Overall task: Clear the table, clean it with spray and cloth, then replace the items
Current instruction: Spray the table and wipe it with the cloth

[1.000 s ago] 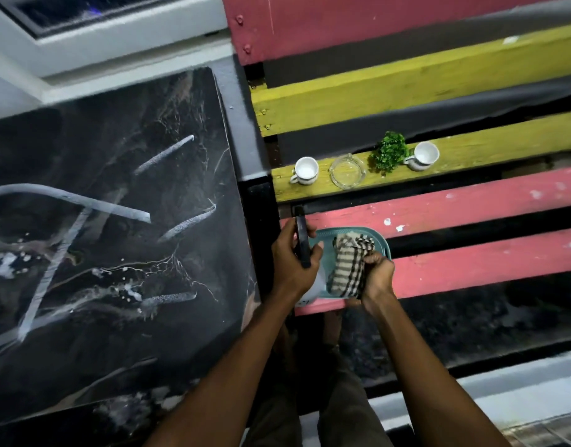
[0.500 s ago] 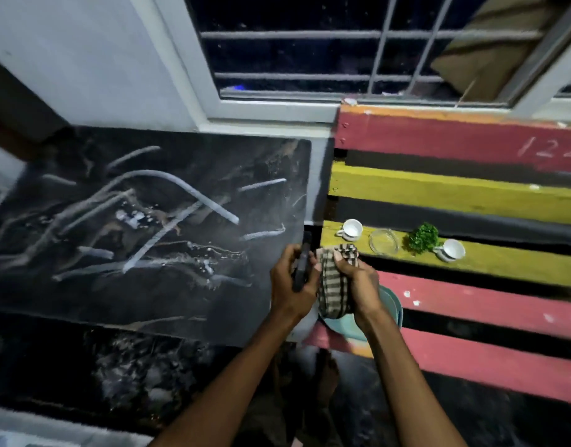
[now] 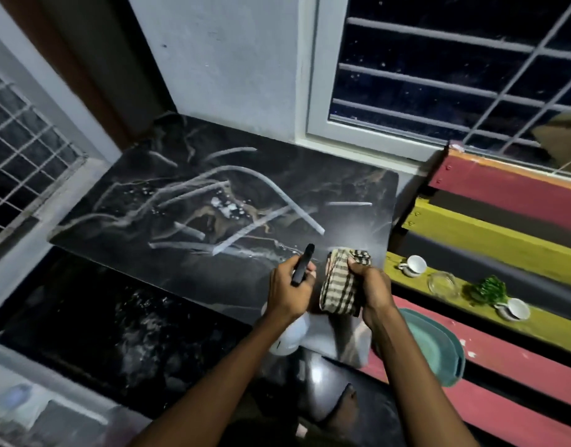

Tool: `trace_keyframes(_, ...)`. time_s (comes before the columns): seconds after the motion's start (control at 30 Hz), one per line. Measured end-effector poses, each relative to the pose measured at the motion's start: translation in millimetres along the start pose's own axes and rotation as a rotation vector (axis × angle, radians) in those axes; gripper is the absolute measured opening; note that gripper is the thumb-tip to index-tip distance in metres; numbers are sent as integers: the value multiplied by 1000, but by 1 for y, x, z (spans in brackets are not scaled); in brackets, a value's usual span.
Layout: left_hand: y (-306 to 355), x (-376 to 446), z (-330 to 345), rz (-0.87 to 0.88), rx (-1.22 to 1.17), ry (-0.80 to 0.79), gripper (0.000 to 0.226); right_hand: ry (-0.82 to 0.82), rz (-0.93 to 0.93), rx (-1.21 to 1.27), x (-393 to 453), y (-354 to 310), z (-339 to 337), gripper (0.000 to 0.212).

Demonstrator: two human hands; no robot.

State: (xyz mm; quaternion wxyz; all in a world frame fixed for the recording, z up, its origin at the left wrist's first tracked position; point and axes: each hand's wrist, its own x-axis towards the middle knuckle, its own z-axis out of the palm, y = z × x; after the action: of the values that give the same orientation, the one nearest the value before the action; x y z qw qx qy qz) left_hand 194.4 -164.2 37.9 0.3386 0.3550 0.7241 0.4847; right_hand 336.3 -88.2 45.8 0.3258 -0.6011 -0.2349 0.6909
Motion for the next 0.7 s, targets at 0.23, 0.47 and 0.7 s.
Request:
trace_keyframes(0.23,-17,45,-121,-28,95,-27,24,-86,177,147,-12,36,108,33)
trace_keyframes(0.47,-24,86,-205,-78,117,37,25,-120,234,180,-6,54,189,32)
trace_keyframes(0.7,-29,131,-238,-125,111,46,13,-42,199,-134,33,48,251,22)
